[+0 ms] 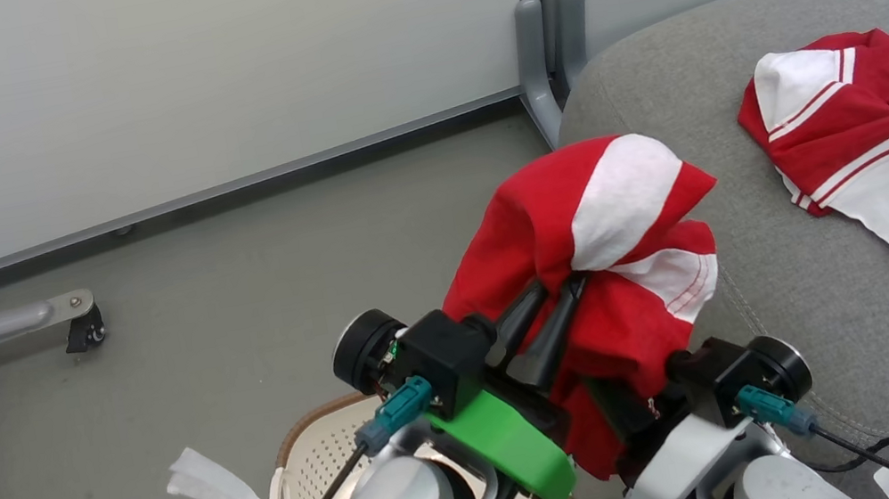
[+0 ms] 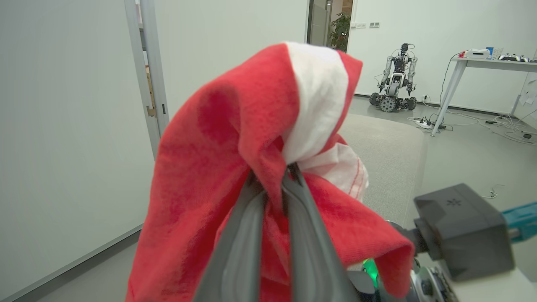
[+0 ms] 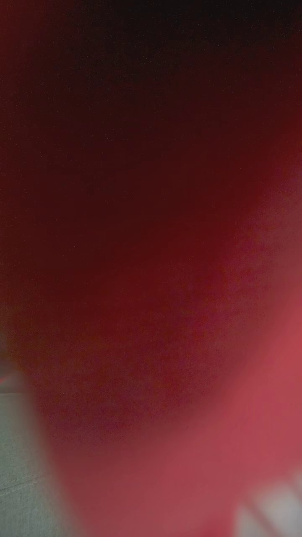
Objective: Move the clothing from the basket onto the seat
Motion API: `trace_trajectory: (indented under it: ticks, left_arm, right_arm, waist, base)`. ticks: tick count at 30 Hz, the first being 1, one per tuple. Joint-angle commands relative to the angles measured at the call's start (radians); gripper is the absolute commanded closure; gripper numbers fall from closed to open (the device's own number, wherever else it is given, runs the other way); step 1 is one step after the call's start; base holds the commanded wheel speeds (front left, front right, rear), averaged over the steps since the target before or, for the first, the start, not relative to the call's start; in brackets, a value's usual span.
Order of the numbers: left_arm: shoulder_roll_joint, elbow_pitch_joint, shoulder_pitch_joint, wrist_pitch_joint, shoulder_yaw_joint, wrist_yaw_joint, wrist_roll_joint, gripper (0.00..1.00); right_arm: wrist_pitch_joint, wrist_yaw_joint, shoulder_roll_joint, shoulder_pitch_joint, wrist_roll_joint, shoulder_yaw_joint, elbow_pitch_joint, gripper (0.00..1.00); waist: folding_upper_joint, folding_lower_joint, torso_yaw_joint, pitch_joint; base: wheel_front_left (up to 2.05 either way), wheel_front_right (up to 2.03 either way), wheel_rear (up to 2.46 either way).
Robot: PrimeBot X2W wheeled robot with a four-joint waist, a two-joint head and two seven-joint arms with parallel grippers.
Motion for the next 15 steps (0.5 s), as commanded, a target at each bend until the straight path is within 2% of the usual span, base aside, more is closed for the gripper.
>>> trace_trajectory:
  ticks: [1,8,15]
  left_arm:
    - [0.001,0.000,-0.016,-0.003,0.004,0.005,-0.006,1.00]
    - [0.012,0.069,-0.018,-0.037,0.030,0.024,-0.010,1.00]
    - [0.012,0.163,-0.027,-0.061,0.031,0.022,-0.022,1.00]
  right_arm:
    - [-0.001,0.000,-0.004,-0.006,0.010,-0.001,0.004,1.00]
    - [-0.001,0.000,-0.010,0.021,0.025,-0.018,-0.011,1.00]
    - [-0.001,0.000,-0.016,0.046,0.051,-0.027,-0.040,1.00]
  waist:
    - [0.0000,0.0001,0.002,-0.001]
    - [0.0000,0.0001,0.009,0.005]
    - [0.0000,0.0001,0.012,0.012]
  base:
    - [0.00,0.00,0.00]
    - [0.00,0.00,0.00]
    - [0.00,0.00,0.00]
